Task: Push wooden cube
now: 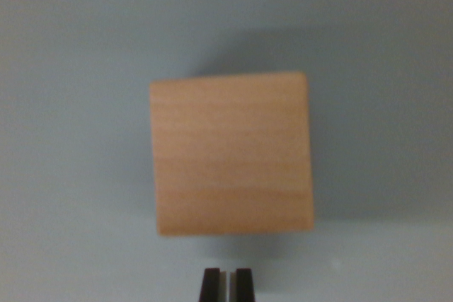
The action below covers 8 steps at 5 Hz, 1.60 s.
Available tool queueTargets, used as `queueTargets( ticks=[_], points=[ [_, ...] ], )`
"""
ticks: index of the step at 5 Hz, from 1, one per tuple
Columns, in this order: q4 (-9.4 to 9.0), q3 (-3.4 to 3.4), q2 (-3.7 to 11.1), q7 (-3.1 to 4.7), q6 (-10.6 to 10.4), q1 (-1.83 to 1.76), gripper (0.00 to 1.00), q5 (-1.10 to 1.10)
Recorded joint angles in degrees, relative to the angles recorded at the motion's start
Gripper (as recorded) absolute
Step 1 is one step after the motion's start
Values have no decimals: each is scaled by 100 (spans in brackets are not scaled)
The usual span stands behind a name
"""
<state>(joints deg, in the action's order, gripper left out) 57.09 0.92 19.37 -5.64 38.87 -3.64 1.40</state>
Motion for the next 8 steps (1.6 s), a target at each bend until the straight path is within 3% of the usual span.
queueTargets(
  ticks=[1,2,3,4,5,6,7,8],
  points=[
    [239,-3,149,4,91,4,100,-3],
    [239,-3,149,4,91,4,100,-3],
    [490,-7,304,9,186,8,100,-6],
    [490,-7,304,9,186,8,100,-6],
    [755,-11,469,14,287,13,100,-9],
    [755,-11,469,14,287,13,100,-9],
    [1026,-14,637,19,390,17,100,-12],
    [1026,-14,637,19,390,17,100,-12]
  ],
)
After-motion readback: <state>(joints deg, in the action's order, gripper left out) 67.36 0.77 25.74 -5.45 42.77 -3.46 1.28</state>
